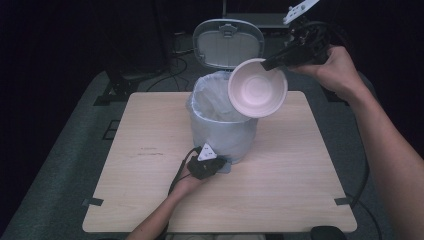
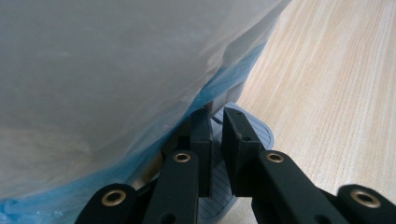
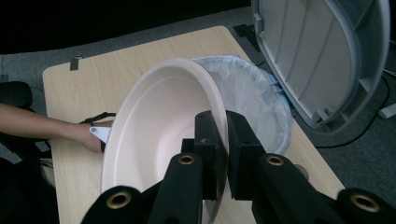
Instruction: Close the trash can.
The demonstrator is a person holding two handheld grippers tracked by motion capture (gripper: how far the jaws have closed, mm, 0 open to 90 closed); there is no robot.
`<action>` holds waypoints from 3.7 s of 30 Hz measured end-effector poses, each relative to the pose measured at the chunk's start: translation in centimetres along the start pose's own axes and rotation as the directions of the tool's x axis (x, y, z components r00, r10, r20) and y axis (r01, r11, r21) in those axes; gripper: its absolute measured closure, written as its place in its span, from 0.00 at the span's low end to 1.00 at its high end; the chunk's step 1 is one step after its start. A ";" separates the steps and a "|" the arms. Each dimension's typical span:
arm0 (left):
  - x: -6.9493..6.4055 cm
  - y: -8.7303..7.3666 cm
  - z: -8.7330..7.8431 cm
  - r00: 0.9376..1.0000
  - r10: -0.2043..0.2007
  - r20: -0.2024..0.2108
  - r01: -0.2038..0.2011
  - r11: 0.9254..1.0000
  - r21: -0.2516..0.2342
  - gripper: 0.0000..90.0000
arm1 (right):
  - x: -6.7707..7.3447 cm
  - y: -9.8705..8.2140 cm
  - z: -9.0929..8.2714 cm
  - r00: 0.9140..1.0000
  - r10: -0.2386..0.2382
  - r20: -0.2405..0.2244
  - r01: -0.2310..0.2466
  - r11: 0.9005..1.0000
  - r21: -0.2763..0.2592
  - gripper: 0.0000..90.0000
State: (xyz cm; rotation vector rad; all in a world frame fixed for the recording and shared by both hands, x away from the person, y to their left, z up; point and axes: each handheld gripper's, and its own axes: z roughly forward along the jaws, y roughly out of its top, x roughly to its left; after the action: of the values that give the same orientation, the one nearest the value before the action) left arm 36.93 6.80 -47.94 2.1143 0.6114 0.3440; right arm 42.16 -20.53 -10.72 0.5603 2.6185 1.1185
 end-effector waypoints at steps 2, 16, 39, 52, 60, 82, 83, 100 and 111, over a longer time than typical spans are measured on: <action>0.0 0.0 0.0 1.000 0.000 0.000 0.000 1.000 0.001 0.92 | 0.0 0.3 0.4 1.000 -0.003 -0.006 0.003 1.000 0.003 0.93; 0.0 0.0 0.0 1.000 0.003 0.003 -0.003 1.000 0.001 0.92 | 0.0 2.7 1.8 0.999 -0.028 -0.023 0.029 1.000 0.008 0.93; 0.1 0.0 0.0 1.000 0.005 0.005 -0.005 1.000 0.001 0.92 | -0.8 5.3 4.6 0.998 -0.035 -0.054 0.035 0.999 0.007 0.93; 0.1 0.0 0.0 1.000 0.005 0.005 -0.005 1.000 0.002 0.92 | -1.3 5.9 6.6 0.997 -0.032 -0.070 0.034 0.999 0.030 0.93; 0.1 0.0 0.0 1.000 0.005 0.004 -0.005 1.000 0.003 0.92 | -1.5 6.2 7.1 0.997 -0.037 -0.066 0.039 0.999 0.035 0.93; 0.0 0.0 0.0 1.000 -0.001 0.005 0.001 1.000 -0.002 0.91 | -1.7 5.7 8.8 0.997 -0.057 -0.061 0.061 0.996 0.065 0.84; 0.0 0.0 0.0 1.000 -0.004 0.006 0.004 1.000 -0.002 0.91 | -1.7 5.6 8.7 0.997 -0.053 -0.064 0.057 0.996 0.069 0.84; 0.0 0.0 0.0 1.000 -0.003 0.004 0.003 1.000 -0.002 0.90 | -1.5 2.5 7.1 0.997 -0.027 -0.077 0.032 0.998 0.059 0.81; 0.1 0.0 0.0 1.000 -0.002 0.004 0.002 1.000 -0.001 0.90 | -1.7 0.2 5.8 0.997 -0.012 -0.073 0.016 0.999 0.044 0.78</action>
State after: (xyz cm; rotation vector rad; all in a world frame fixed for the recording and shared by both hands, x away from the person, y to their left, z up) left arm 36.95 6.87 -47.93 2.1125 0.6105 0.3388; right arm 45.79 -17.43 -14.39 0.5190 2.7116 1.0984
